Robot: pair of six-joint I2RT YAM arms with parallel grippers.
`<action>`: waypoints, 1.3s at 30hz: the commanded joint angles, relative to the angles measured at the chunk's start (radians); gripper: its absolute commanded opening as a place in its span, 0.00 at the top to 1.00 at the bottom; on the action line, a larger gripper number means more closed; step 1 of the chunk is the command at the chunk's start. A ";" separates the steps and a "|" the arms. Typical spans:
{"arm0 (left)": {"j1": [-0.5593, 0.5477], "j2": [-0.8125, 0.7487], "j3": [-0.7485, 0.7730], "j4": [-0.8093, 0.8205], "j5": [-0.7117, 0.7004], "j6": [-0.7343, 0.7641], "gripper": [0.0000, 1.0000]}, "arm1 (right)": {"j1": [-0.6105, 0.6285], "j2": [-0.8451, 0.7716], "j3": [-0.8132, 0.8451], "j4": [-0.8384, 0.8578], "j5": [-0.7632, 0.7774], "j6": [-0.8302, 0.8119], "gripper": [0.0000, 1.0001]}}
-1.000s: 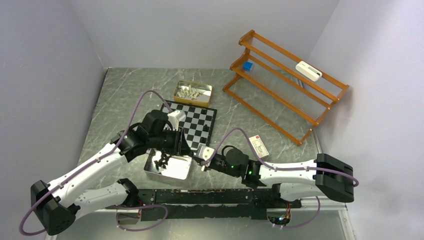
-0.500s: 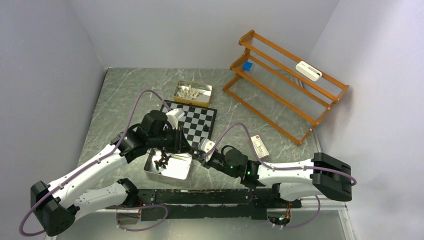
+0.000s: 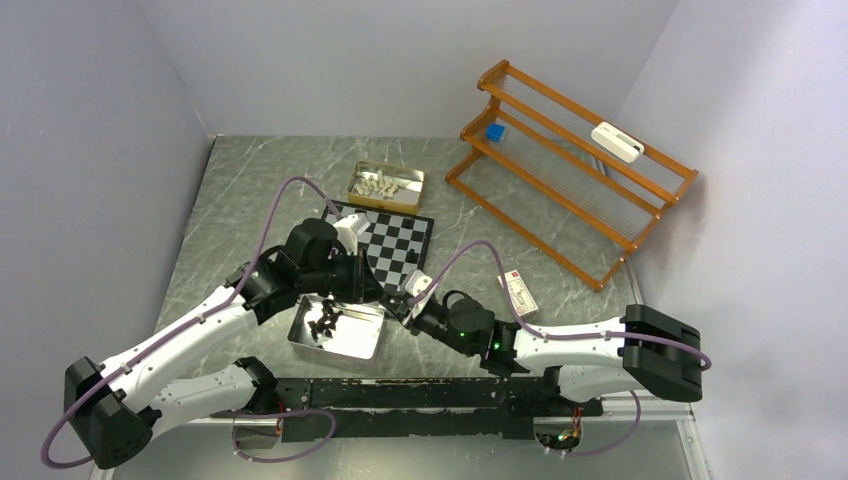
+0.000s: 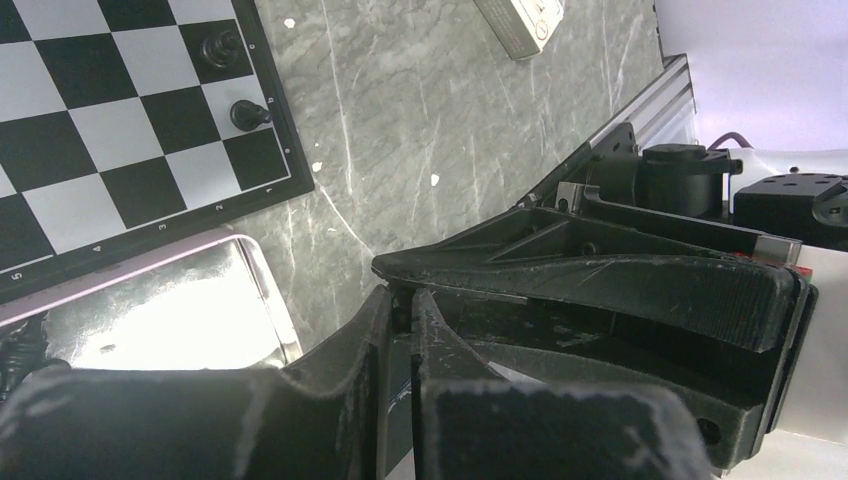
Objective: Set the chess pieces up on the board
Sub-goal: Place the chess piece on the chessboard.
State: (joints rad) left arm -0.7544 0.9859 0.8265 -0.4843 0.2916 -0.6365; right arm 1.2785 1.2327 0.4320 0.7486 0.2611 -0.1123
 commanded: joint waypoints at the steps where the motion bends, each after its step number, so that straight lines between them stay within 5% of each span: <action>1: -0.003 0.019 0.025 0.034 -0.017 -0.006 0.92 | 0.005 0.000 0.031 0.033 0.034 0.046 0.85; 9: -0.002 0.109 0.149 -0.079 -0.106 0.055 0.94 | 0.005 -0.063 0.080 -0.194 0.063 0.111 0.37; 12: -0.002 0.162 0.203 -0.125 -0.127 0.083 0.94 | 0.005 -0.159 0.032 -0.213 0.065 0.163 0.01; 27: 0.001 0.524 0.460 -0.254 -0.265 0.185 0.94 | 0.005 -0.603 0.051 -0.625 0.216 0.286 0.00; 39: 0.004 0.755 0.561 -0.237 -0.290 0.189 0.95 | 0.005 -0.782 0.032 -0.729 0.265 0.308 0.00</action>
State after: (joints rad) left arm -0.7544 1.7161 1.3437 -0.7166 0.0265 -0.4587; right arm 1.2797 0.5014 0.4576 0.0647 0.4904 0.1833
